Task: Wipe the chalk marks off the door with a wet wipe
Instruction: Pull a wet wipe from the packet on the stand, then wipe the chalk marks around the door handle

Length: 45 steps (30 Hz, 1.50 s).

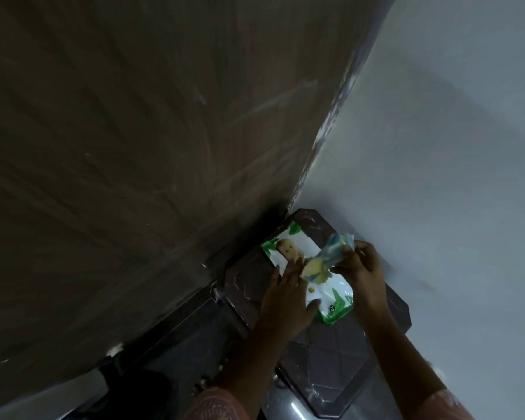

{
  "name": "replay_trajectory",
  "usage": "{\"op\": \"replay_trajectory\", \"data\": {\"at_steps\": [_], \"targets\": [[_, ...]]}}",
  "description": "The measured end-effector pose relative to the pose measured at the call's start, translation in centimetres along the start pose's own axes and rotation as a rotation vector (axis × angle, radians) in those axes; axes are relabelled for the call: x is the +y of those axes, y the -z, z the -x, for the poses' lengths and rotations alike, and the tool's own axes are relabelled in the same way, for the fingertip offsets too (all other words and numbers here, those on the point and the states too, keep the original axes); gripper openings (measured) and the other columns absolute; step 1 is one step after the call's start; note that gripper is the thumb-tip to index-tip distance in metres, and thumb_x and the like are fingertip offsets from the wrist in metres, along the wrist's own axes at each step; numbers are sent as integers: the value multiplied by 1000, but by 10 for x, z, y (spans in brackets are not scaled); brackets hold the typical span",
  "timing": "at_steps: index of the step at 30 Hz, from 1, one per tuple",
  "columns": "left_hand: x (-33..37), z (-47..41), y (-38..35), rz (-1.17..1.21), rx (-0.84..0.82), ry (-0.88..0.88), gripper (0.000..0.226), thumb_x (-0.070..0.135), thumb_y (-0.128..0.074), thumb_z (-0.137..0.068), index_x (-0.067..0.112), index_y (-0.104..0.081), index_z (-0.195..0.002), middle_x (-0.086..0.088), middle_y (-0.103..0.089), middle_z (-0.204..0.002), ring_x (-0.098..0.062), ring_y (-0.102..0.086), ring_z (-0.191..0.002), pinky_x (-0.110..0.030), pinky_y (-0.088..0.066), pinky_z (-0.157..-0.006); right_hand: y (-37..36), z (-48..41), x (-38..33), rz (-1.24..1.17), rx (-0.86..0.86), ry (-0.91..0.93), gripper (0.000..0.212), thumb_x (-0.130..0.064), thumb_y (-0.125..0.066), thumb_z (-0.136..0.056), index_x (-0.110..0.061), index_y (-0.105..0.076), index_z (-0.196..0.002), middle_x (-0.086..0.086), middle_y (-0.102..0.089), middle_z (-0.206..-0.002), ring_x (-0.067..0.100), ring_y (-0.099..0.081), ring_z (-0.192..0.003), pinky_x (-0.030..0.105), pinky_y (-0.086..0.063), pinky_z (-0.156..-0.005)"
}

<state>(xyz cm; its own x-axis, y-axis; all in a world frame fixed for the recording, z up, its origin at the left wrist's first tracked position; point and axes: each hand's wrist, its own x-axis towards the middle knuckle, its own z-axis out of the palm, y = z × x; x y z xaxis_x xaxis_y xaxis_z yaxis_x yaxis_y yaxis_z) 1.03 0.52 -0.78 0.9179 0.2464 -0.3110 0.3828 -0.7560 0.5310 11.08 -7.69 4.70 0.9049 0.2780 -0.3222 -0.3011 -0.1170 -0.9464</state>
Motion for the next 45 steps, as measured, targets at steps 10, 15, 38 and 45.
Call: {"op": "replay_trajectory", "data": {"at_steps": [10, 15, 38, 45], "targets": [[25, 83, 97, 1163, 546, 199, 40, -2, -60, -90, 35, -53, -105, 17, -67, -93, 6, -64, -85, -18, -53, -74, -38, 78, -86, 313, -323, 251, 30, 13, -48, -90, -10, -65, -82, 7, -69, -88, 12, -67, -78, 14, -53, -66], [5, 158, 132, 1115, 795, 363, 43, -3, -64, -87, 39, -68, -80, 16, -71, -85, 4, -65, -79, -14, -51, -72, -79, 135, -108, 449, -600, 348, 24, 15, -60, -81, -4, -65, -95, 12, -65, -101, 9, -63, -91, 14, -50, -77], [-66, 426, 181, 699, 1504, 505, 26, 1, -55, -91, 22, -62, -106, 8, -67, -99, 1, -62, -89, -13, -47, -74, -252, 363, -121, 430, -940, 1197, 18, 12, -65, -74, 7, -70, -91, 12, -62, -84, 1, -50, -83, -6, -35, -75], [-97, 456, 232, 670, 1667, 482, 52, -4, -54, -92, 12, -36, -139, -5, -45, -139, -14, -45, -129, -36, -40, -109, -297, 398, -129, 317, -720, 1609, 15, 1, -62, -82, 3, -70, -95, 21, -66, -95, 21, -58, -92, 22, -44, -84]]}}
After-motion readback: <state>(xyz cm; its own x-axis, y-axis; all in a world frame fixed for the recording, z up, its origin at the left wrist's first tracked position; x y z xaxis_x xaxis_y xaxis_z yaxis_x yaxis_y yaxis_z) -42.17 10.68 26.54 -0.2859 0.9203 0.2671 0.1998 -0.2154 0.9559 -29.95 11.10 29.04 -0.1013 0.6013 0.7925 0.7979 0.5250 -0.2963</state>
